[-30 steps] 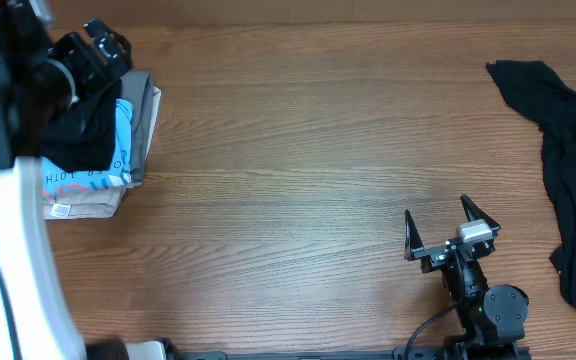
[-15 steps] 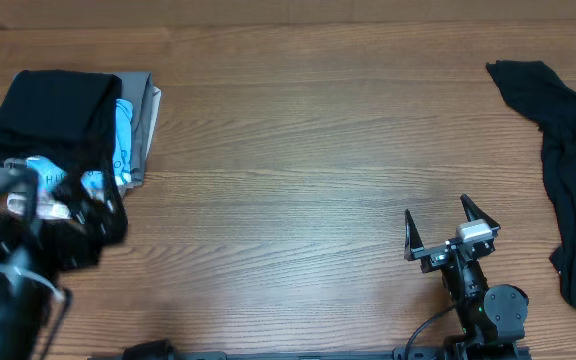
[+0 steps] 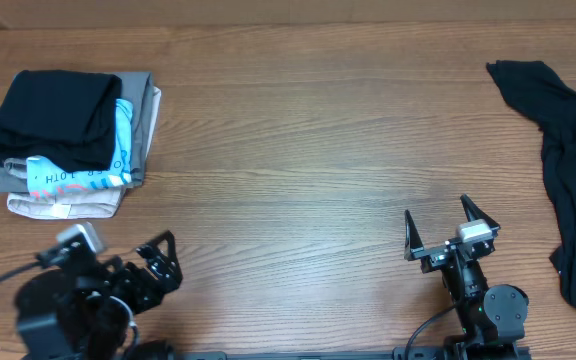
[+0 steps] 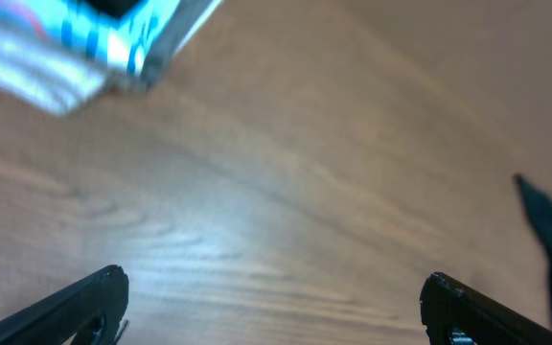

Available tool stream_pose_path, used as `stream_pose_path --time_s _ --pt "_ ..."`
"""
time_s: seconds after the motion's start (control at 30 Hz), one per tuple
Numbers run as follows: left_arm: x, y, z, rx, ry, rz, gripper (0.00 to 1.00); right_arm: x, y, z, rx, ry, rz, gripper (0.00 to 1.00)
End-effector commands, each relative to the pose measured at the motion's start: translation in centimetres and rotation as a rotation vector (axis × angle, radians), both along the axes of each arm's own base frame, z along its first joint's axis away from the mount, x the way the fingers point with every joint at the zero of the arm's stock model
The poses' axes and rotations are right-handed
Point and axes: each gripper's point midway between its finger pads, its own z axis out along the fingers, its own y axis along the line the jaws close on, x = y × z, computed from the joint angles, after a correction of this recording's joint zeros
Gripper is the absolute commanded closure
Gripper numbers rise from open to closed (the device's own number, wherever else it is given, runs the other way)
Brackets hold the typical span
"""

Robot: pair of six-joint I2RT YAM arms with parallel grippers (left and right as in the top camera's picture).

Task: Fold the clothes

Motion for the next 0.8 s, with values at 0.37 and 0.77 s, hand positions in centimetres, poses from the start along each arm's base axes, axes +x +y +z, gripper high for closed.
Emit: stream_pose_path --time_s 0.37,0.77 --pt "5.8 0.3 -5.9 0.11 -0.369 -0.035 0.0 0.0 -0.2 -0.2 0.0 -0.004 -0.012 0.0" --pt "7.8 0.7 -9.2 0.155 -0.527 0.005 0.0 0.0 -0.2 -0.2 0.0 -0.004 -0.012 0.0"
